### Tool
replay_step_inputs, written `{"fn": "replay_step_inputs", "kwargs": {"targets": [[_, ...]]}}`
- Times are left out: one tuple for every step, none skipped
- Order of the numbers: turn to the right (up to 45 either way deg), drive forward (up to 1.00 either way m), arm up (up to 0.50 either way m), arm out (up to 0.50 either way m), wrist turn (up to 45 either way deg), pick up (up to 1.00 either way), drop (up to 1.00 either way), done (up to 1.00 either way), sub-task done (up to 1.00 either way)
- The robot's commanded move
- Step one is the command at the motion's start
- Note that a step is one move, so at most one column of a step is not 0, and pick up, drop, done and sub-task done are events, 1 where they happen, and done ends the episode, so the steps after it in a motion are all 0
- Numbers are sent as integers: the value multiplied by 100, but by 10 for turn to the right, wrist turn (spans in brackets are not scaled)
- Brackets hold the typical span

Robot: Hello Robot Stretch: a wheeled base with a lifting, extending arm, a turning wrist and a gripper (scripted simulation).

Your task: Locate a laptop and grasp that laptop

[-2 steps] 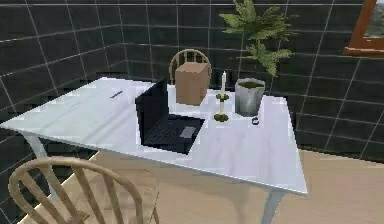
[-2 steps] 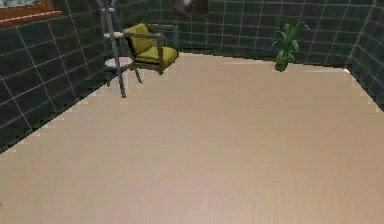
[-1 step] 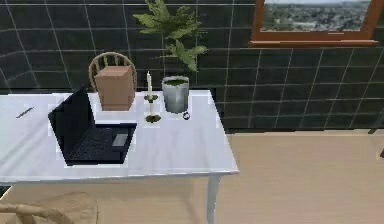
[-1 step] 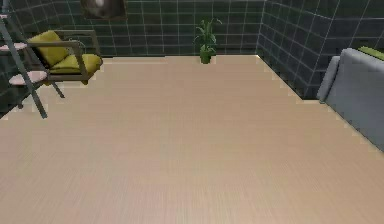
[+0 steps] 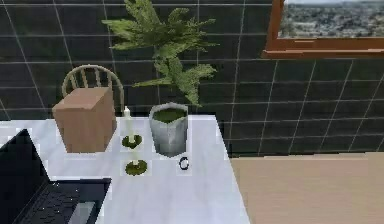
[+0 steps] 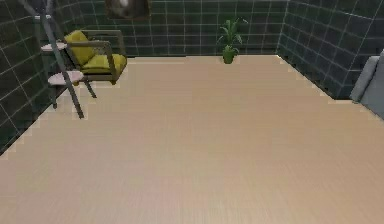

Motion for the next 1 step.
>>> {"fn": "replay_step_inputs", "kwargs": {"targets": [[-450, 0, 0, 0, 0, 0, 0, 0, 0]]}}
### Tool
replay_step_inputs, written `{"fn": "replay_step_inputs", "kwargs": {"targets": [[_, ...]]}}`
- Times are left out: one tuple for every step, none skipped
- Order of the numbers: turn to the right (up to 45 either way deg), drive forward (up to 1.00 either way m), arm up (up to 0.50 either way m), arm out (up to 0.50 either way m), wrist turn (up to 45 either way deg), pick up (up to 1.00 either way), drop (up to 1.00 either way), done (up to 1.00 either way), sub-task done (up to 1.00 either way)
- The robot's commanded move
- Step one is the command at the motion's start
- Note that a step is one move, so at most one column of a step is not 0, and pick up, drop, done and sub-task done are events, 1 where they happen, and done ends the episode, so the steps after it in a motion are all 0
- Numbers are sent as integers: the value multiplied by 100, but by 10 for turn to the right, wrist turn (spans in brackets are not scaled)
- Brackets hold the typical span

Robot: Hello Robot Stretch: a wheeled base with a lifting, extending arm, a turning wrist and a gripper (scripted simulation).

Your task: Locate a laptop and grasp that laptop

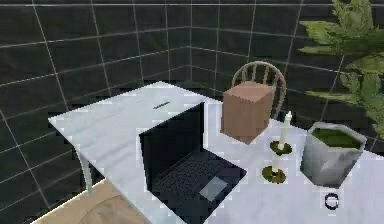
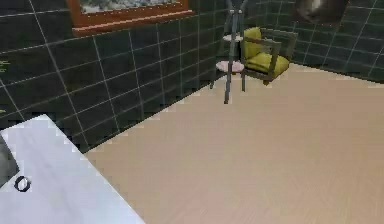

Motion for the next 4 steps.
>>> {"fn": "replay_step_inputs", "kwargs": {"targets": [[-450, 0, 0, 0, 0, 0, 0, 0, 0], [-360, 0, 0, 0, 0, 0, 0, 0, 0], [0, 0, 50, 0, 0, 0, 0, 0, 0], [0, 0, 36, 0, 0, 0, 0, 0, 0]]}}
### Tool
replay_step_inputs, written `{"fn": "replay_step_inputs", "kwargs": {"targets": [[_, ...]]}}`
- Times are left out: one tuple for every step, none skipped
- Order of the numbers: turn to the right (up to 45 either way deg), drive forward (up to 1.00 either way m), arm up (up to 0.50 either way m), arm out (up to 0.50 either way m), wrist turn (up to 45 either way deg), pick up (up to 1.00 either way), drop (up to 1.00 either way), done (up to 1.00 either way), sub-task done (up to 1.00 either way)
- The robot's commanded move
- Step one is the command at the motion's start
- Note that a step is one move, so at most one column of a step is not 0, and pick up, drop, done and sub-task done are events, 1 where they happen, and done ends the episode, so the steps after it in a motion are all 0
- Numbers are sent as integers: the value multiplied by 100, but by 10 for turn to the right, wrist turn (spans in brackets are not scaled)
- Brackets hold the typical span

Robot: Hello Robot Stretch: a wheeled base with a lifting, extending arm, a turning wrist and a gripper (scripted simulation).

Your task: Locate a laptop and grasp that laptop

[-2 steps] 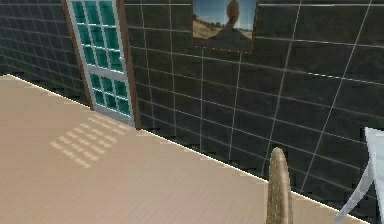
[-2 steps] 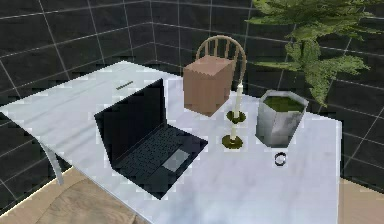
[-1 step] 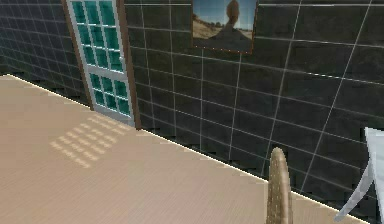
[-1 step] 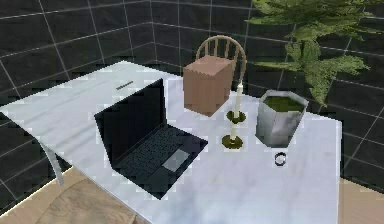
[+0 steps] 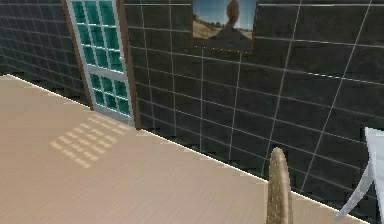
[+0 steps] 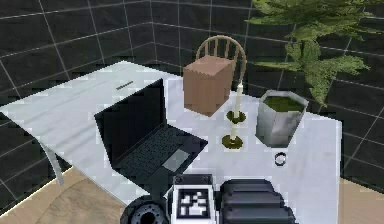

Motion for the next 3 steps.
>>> {"fn": "replay_step_inputs", "kwargs": {"targets": [[0, 0, 0, 14, 0, 0, 0, 0, 0], [0, 0, 0, 0, 450, 0, 0, 0, 0], [0, 0, 0, 0, 450, 0, 0, 0, 0]]}}
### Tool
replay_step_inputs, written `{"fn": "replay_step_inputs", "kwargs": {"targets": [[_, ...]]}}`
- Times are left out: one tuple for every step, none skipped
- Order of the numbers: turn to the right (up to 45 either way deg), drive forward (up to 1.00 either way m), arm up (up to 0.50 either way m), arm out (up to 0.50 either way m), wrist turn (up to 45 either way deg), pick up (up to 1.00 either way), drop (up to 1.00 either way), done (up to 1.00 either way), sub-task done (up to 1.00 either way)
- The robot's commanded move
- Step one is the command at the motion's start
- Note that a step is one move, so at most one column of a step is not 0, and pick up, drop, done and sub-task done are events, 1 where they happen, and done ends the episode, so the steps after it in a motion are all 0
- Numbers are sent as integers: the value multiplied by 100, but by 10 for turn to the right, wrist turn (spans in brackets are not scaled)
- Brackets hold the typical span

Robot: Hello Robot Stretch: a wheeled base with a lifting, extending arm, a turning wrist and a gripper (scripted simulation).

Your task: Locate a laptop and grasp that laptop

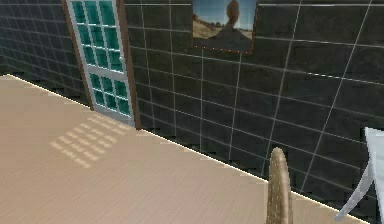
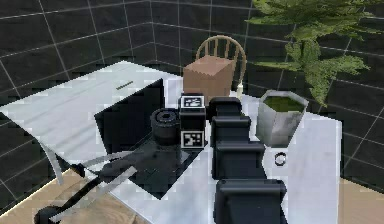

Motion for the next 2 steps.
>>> {"fn": "replay_step_inputs", "kwargs": {"targets": [[0, 0, 0, 0, 450, 0, 0, 0, 0], [0, 0, 0, 0, 210, 0, 0, 0, 0]]}}
